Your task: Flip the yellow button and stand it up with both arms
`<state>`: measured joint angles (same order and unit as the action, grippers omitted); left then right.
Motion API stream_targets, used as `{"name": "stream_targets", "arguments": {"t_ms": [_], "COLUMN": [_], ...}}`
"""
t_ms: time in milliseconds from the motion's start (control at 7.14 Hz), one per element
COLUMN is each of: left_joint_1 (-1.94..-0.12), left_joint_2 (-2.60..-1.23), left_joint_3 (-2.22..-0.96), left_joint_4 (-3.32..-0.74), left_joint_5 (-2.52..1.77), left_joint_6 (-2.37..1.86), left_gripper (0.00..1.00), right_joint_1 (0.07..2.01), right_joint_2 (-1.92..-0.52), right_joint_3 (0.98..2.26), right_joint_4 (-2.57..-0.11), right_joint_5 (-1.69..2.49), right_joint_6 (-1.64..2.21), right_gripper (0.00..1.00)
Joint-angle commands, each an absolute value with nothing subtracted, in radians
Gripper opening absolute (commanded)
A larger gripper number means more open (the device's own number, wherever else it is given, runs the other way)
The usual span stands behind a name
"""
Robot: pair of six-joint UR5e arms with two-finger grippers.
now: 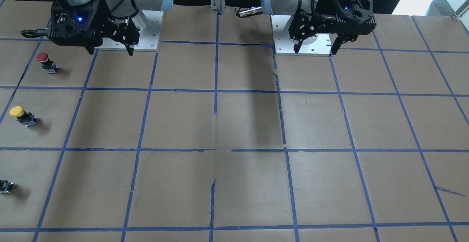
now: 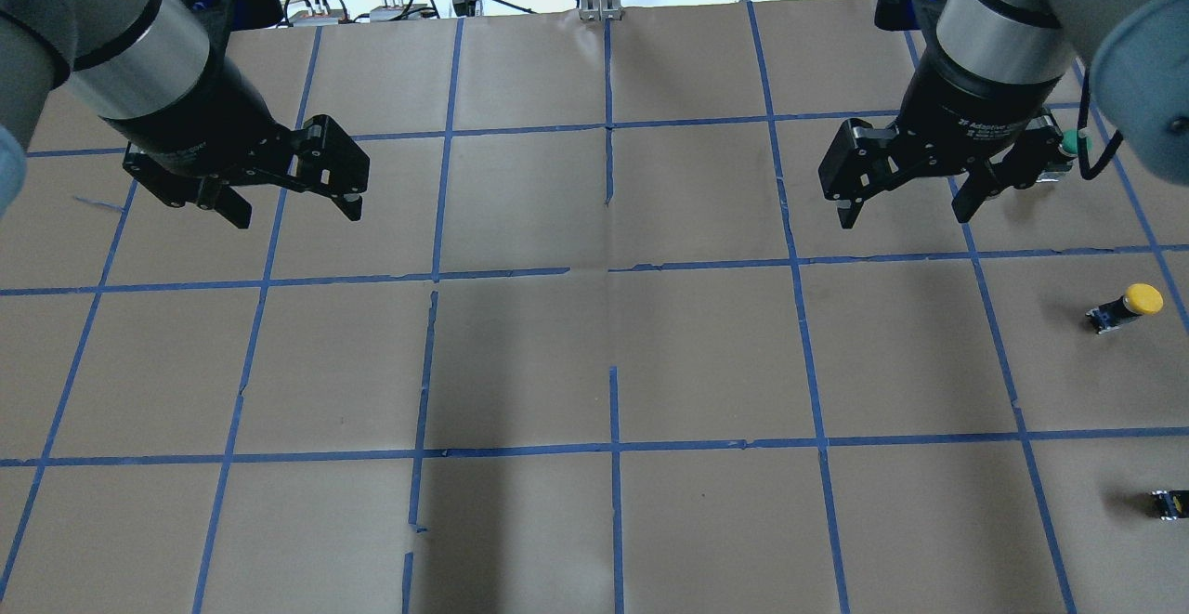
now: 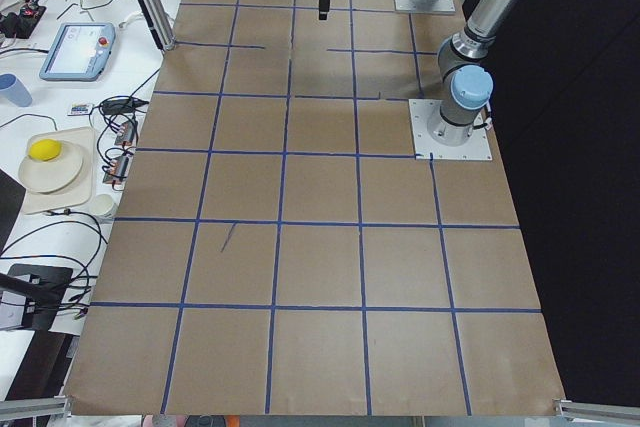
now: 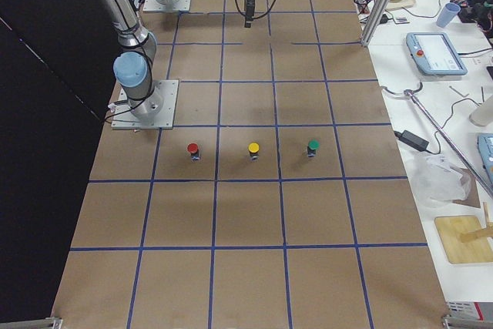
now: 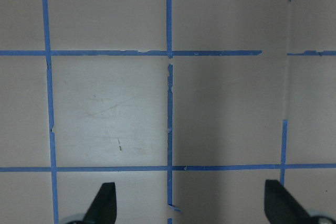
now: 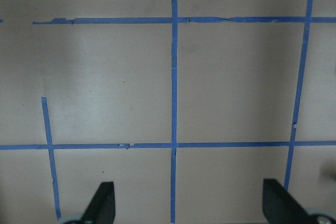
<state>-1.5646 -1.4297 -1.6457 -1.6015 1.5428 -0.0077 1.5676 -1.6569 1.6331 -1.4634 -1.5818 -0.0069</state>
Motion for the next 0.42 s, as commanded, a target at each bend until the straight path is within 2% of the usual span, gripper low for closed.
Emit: {"name": "stream_targets", "arguments": {"t_ms": [0, 280], "left_joint_1": [-1.565, -1.565], "left_joint_2": [-1.43, -1.43], "left_joint_3": [-1.644, -1.644], "left_joint_4": [-1.601, -1.601], "left_joint_5": [1.542, 1.542], "left_joint_6": [-0.006, -0.008], "left_gripper": [1.0, 1.0], "right_joint_1": [1.565, 1.565], "right_joint_2": [-1.658, -1.658], "right_joint_3": [1.634, 1.634], "right_joint_4": [-1.463, -1.465], "right_joint_5": [-1.58, -1.577], "right_joint_6": [-0.008, -0.008], "right_gripper": [1.0, 1.0]}}
